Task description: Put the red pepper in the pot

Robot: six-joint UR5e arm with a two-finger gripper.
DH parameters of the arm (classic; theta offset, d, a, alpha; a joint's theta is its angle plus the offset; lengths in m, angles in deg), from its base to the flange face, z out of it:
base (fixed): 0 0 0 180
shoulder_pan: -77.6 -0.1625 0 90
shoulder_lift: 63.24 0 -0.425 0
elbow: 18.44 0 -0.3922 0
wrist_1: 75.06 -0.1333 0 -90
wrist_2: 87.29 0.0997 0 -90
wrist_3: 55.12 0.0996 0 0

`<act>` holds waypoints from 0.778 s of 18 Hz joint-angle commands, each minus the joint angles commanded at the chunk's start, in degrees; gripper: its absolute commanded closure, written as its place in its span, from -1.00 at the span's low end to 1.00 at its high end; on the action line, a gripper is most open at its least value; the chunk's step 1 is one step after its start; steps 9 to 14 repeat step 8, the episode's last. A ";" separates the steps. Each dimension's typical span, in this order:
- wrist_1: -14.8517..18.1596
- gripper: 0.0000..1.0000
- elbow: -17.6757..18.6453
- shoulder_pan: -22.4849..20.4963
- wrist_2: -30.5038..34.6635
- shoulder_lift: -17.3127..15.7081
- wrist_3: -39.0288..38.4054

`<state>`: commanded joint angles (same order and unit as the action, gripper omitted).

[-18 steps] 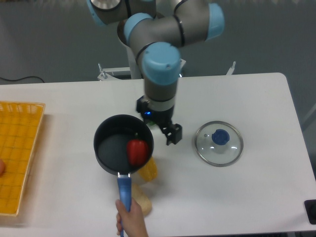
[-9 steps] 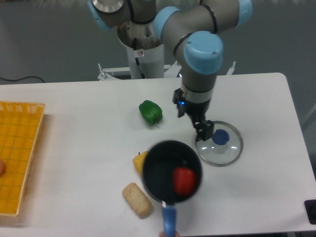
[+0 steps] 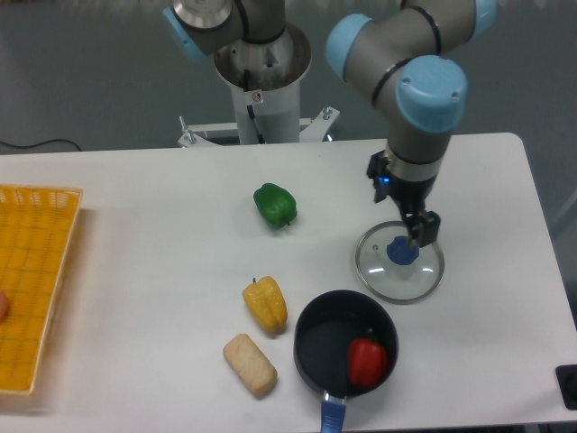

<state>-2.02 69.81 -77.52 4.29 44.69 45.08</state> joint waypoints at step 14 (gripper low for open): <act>0.00 -1.00 0.09 -0.35 -0.17 0.97 0.00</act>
